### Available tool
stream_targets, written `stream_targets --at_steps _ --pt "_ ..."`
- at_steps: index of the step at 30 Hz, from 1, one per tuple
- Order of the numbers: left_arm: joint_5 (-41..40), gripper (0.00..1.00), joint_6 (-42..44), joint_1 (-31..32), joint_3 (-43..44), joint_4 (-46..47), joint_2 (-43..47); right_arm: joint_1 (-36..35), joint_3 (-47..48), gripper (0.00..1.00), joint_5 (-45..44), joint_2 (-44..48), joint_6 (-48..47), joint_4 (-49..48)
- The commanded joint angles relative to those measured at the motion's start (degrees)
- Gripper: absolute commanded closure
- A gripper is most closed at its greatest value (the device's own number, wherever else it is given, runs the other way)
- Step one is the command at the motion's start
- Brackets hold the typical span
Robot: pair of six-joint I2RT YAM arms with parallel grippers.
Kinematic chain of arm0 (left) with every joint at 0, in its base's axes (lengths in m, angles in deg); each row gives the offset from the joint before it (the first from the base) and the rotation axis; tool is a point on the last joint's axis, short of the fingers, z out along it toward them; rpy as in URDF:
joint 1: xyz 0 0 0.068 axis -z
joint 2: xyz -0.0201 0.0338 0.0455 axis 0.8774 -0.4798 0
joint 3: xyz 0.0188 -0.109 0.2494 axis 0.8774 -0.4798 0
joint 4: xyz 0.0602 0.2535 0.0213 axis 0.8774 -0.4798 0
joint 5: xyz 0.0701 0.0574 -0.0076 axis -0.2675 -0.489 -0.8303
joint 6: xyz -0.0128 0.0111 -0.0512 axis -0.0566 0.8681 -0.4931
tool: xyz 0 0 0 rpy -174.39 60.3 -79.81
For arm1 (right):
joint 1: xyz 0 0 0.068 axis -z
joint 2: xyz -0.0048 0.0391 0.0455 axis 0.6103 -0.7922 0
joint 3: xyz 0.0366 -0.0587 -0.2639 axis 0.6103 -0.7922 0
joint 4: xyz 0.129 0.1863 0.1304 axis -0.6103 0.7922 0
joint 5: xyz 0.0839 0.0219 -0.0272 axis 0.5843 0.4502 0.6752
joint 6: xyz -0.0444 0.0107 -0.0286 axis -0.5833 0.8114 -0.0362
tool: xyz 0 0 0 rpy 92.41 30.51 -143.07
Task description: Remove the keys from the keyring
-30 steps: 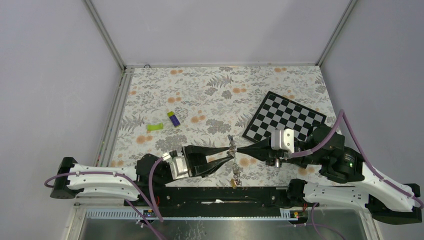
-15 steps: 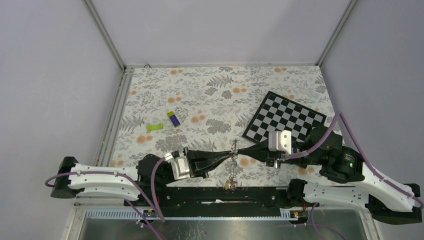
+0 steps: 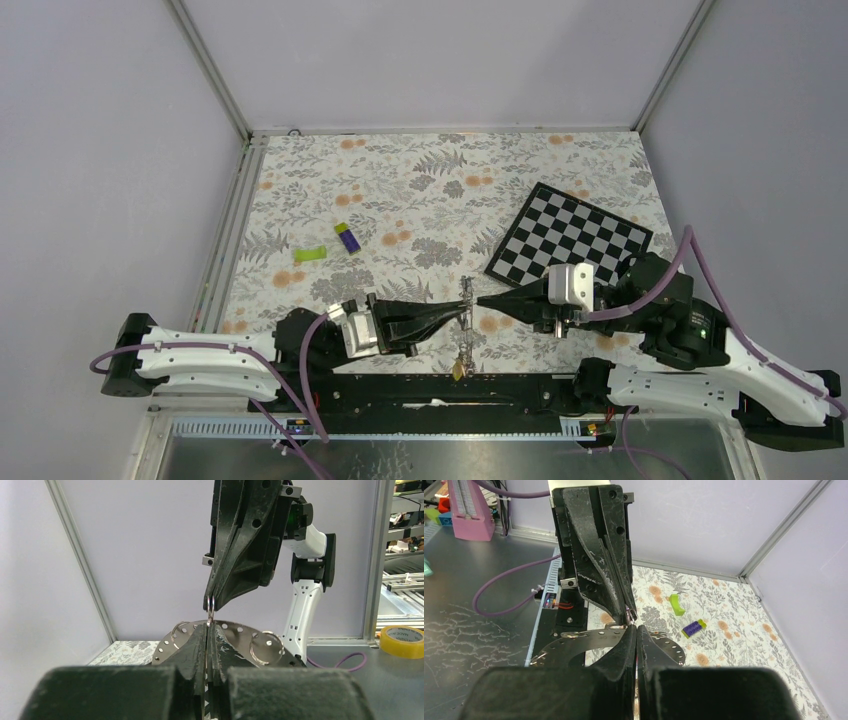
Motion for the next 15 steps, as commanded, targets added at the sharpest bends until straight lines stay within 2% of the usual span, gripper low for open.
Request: stream_targets --at_steps 1,9,15 --pt "-1.36 1.00 -0.64 0.03 0.96 1.62 0.20 -0.18 0.69 1.00 0.28 2.02 1.10 -10.54" --pt "-1.70 1.00 -0.82 0.03 0.78 1.47 0.45 -0.18 0.21 1.00 -0.51 2.88 1.12 -11.95" --pt "-1.97 1.00 -1.14 0.03 1.08 1.57 -1.09 -0.23 -3.53 1.00 -0.60 4.15 4.21 -20.70"
